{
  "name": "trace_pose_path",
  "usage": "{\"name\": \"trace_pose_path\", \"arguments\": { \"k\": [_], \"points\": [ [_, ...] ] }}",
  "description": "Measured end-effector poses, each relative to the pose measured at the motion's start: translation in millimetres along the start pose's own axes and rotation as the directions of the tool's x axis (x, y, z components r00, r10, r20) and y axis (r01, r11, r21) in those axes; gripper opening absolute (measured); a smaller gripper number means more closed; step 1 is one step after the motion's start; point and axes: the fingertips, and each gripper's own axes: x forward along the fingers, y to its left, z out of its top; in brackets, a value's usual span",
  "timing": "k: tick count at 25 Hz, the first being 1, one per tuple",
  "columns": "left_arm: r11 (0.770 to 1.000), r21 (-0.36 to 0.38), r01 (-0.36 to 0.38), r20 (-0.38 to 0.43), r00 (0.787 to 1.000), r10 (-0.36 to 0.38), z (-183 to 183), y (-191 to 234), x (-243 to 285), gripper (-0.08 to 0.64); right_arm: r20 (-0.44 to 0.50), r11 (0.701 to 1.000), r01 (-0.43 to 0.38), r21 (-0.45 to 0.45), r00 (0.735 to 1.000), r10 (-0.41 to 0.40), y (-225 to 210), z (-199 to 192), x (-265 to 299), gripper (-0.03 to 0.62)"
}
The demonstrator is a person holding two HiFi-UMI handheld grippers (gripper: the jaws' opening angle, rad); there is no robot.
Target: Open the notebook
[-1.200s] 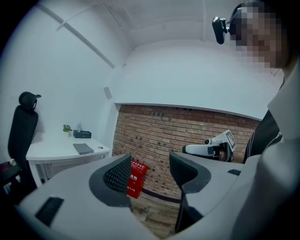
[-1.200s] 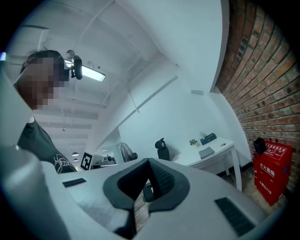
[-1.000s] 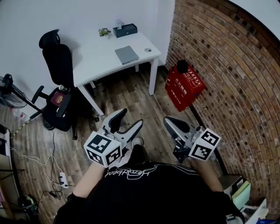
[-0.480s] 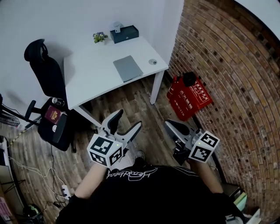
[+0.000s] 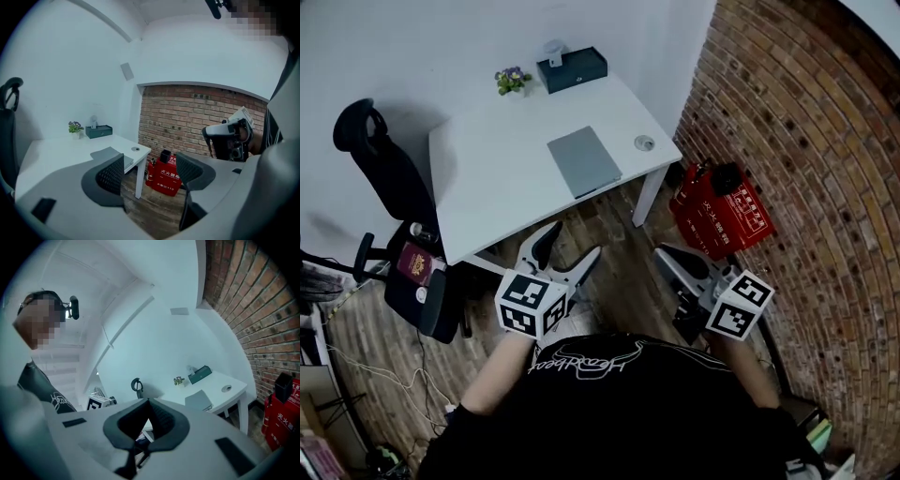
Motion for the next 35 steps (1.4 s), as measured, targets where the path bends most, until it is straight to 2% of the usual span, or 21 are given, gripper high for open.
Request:
{"name": "trace_pose_path", "arguments": {
  "k": [9,22,26,31,35],
  "points": [
    [1.000,-0.013,-0.004,-0.061,0.998,0.003,-7.1,26.7,65.7,0.344,-0.030,1.000,0.026,0.003,0.999,-0.026,-54.3,12.1,22.1,0.002],
    [0.991,-0.033,-0.126,-0.177,0.977,0.119,-5.3,67.3,177.6,0.344,-0.136,0.998,-0.052,0.028,0.989,0.056,-167.5,57.6,69.1,0.002],
    [0.987,-0.006,-0.158,-0.224,0.962,0.153,-13.8,75.6,214.6,0.344,-0.164,0.997,-0.074,0.034,0.983,0.078,-197.9,70.0,76.9,0.002],
    [0.980,-0.021,-0.196,-0.299,0.937,0.181,-38.2,87.7,249.9,0.344,-0.192,0.994,-0.095,0.047,0.976,0.102,-228.8,81.6,83.8,0.002],
    [0.969,0.031,-0.246,-0.345,0.907,0.242,-57.3,100.5,265.4,0.344,-0.219,0.991,-0.119,0.053,0.967,0.128,-246.0,83.4,89.4,0.002]
  ]
}}
